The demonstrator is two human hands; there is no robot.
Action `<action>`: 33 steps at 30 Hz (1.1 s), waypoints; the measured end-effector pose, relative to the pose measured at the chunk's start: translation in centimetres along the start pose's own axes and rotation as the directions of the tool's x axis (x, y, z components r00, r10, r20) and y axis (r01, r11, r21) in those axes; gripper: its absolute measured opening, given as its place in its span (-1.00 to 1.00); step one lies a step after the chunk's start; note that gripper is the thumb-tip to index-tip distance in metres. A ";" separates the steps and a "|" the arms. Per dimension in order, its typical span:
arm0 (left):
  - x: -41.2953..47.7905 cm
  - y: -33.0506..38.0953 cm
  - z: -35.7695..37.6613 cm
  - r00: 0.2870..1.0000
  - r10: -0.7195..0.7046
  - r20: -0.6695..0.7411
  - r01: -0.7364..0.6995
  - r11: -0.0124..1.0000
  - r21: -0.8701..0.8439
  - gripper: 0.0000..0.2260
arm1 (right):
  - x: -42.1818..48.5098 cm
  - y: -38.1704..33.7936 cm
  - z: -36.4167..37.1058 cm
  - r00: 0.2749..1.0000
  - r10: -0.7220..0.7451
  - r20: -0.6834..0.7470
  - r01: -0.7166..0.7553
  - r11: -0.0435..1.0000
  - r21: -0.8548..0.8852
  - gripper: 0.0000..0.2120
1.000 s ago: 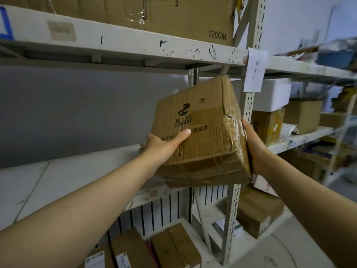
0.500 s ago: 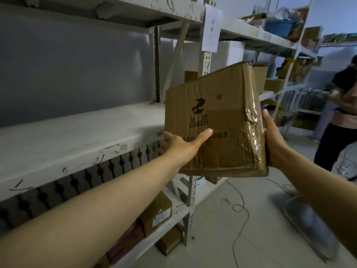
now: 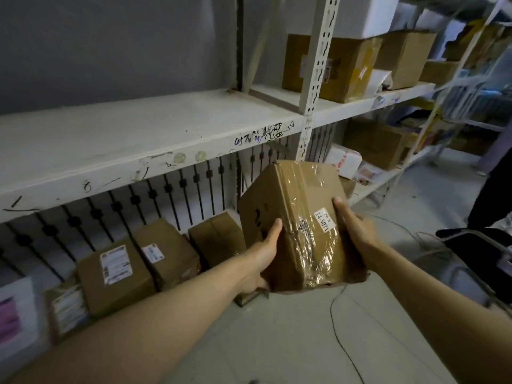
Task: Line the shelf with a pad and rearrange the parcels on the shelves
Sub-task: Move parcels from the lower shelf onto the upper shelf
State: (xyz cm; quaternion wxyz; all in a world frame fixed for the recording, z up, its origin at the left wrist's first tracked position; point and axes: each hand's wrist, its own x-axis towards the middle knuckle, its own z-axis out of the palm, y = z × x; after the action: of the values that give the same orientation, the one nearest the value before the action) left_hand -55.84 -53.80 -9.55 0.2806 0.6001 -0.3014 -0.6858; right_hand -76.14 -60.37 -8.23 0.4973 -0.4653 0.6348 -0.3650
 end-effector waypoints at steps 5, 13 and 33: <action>2.5 0.1 -2.1 0.991 -0.054 -0.119 0.049 0.998 -0.042 -0.15 | 3.9 0.6 3.5 0.996 0.012 0.085 -0.008 0.999 -0.047 -0.25; 8.6 2.1 -6.4 0.958 -0.096 -0.269 0.059 0.988 -0.142 -0.10 | 12.2 -0.3 8.9 0.977 0.058 0.205 -0.034 0.992 -0.119 -0.63; 22.0 6.4 -12.0 0.828 0.066 -0.557 0.110 0.955 0.276 -0.36 | 31.5 5.3 20.7 0.866 0.315 0.389 -0.268 0.948 -0.171 -0.46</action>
State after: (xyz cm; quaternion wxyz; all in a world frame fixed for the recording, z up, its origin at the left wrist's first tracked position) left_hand -46.45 -75.40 -20.36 0.2554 0.8131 -0.2983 -0.4298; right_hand -59.55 -88.80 -27.23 0.6424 -0.4574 0.5980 -0.1434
